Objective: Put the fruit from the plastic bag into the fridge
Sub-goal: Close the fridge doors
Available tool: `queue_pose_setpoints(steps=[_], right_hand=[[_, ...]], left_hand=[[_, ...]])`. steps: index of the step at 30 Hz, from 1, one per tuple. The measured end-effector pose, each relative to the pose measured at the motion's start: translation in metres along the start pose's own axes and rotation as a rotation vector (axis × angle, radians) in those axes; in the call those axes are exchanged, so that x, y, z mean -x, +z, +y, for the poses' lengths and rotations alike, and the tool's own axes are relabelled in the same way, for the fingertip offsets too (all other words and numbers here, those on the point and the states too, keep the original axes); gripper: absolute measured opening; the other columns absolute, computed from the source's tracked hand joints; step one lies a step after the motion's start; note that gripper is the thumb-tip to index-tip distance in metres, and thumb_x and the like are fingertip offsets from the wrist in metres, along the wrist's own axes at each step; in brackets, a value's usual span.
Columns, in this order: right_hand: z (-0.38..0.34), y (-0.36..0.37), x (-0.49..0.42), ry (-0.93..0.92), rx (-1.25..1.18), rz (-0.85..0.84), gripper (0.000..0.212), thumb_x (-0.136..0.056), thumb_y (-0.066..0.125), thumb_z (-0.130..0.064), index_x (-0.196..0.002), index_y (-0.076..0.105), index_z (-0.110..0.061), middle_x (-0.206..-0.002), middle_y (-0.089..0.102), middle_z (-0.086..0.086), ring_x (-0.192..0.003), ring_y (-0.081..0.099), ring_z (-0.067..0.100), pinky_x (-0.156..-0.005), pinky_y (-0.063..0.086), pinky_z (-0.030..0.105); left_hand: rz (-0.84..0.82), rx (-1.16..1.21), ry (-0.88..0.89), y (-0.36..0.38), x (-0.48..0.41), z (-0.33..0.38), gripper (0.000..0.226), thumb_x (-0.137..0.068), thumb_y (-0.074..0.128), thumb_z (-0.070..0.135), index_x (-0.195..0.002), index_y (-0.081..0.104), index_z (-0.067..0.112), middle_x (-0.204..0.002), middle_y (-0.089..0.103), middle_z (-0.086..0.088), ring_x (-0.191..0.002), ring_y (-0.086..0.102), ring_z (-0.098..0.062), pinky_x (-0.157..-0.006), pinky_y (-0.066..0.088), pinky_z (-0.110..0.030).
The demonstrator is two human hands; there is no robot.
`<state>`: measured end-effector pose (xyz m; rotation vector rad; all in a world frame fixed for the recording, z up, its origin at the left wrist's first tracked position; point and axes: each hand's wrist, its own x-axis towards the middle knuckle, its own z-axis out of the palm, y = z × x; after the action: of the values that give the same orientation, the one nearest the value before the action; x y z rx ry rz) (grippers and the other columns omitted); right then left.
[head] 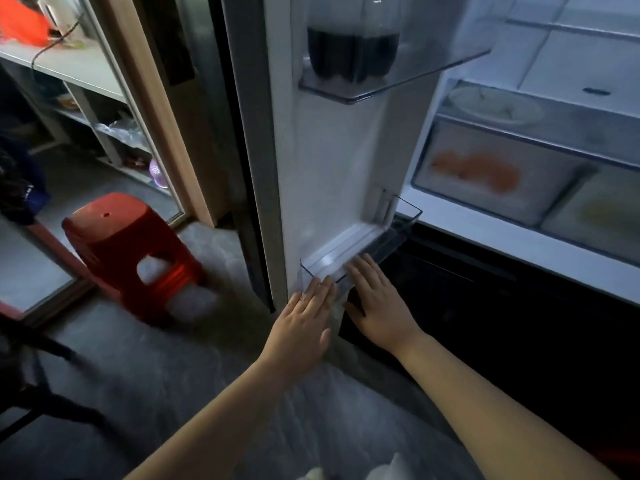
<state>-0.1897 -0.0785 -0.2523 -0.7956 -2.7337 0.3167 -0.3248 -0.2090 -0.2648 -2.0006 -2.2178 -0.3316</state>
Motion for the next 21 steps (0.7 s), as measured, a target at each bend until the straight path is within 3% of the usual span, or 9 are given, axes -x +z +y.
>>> queue_pose_setpoints(steps=[5, 11, 15, 21], right_hand=[[-0.006, -0.008, 0.031, -0.084, -0.049, 0.103, 0.053, -0.09, 0.059, -0.02, -0.139, 0.042, -0.01, -0.147, 0.038, 0.008, -0.142, 0.021, 0.019, -0.116, 0.017, 0.034], [0.017, -0.012, 0.061, -0.068, -0.037, 0.117, 0.053, -0.089, 0.059, -0.019, -0.139, 0.042, -0.013, -0.15, 0.034, 0.003, -0.143, 0.018, 0.015, -0.116, 0.016, 0.03], [0.033, -0.022, 0.079, -0.018, -0.037, 0.125, 0.054, -0.089, 0.059, -0.019, -0.14, 0.042, -0.014, -0.152, 0.031, 0.001, -0.143, 0.017, 0.014, -0.116, 0.011, 0.028], [0.065, -0.045, 0.106, 0.056, -0.012, 0.095, 0.056, -0.087, 0.062, -0.02, -0.138, 0.042, -0.008, -0.15, 0.034, 0.008, -0.141, 0.028, 0.024, -0.115, 0.025, 0.037]], left_hand=[[-0.01, -0.035, 0.098, 0.002, 0.006, 0.022, 0.09, -0.076, 0.067, 0.034, -0.146, 0.019, 0.008, -0.153, 0.024, -0.01, -0.141, 0.022, -0.022, -0.111, 0.024, -0.044], [-0.037, -0.072, 0.139, 0.002, 0.017, 0.046, 0.077, -0.084, 0.053, 0.033, -0.149, 0.017, 0.009, -0.156, 0.016, -0.008, -0.145, 0.007, -0.021, -0.116, 0.021, -0.041], [-0.043, -0.103, 0.135, -0.002, 0.02, 0.066, 0.075, -0.083, 0.054, 0.031, -0.148, 0.022, 0.01, -0.156, 0.018, -0.007, -0.145, 0.009, -0.021, -0.113, 0.019, -0.044], [-0.013, -0.139, 0.193, -0.015, 0.019, 0.112, 0.072, -0.085, 0.05, 0.027, -0.149, 0.021, 0.012, -0.157, 0.014, -0.005, -0.145, 0.007, -0.019, -0.114, 0.02, -0.044]])
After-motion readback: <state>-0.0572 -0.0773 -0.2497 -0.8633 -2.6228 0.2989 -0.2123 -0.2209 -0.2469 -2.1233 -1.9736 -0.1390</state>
